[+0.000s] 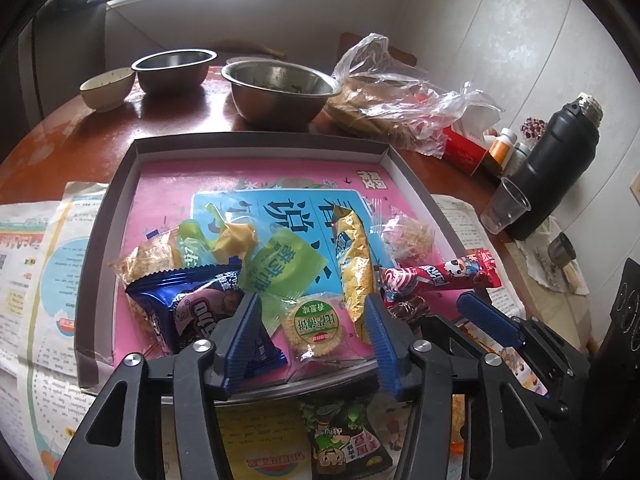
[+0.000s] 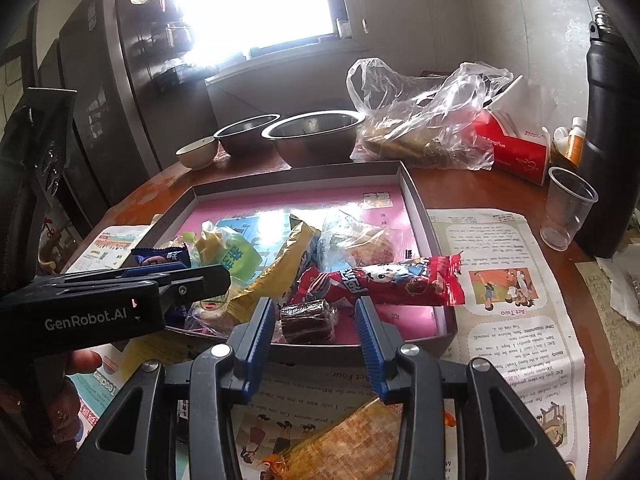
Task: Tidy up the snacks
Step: 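Open both tools to release the snacks in the box, then withdraw the left tool to the green pack while the right moves to the orange bread roll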
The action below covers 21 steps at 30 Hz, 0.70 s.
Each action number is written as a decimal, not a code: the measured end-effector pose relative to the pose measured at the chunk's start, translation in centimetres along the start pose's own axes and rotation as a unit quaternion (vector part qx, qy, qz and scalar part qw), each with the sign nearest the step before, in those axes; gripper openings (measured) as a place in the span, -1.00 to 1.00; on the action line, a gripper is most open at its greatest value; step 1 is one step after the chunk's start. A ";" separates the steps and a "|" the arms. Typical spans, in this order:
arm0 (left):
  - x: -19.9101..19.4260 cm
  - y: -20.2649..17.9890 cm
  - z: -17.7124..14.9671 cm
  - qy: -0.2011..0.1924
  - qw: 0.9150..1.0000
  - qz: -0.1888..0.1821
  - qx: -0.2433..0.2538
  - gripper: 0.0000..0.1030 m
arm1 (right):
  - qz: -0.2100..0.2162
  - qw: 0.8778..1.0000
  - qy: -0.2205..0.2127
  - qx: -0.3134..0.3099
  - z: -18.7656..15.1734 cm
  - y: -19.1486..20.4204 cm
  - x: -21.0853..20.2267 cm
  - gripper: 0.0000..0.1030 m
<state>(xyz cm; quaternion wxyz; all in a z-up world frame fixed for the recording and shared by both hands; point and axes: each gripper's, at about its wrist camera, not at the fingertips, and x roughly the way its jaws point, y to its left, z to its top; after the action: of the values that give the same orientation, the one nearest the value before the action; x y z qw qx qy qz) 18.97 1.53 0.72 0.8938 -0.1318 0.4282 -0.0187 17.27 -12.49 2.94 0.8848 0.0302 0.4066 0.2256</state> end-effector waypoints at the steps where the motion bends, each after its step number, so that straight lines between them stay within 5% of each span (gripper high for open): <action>1: -0.1 0.0 0.0 -0.001 1.000 0.001 -0.001 0.12 | 0.001 1.000 -0.001 0.002 0.0 0.0 -0.1 -0.14; 21: -3.7 0.5 0.0 -0.030 1.000 0.009 -0.003 0.36 | 0.005 1.000 -0.026 0.012 0.5 -0.3 -2.8 0.04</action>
<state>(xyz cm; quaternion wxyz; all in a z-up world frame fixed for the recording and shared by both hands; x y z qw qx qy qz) 16.56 2.56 3.43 0.9060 -0.1318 0.4022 -0.0056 16.21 -13.92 5.20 0.8936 0.0488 0.3858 0.2243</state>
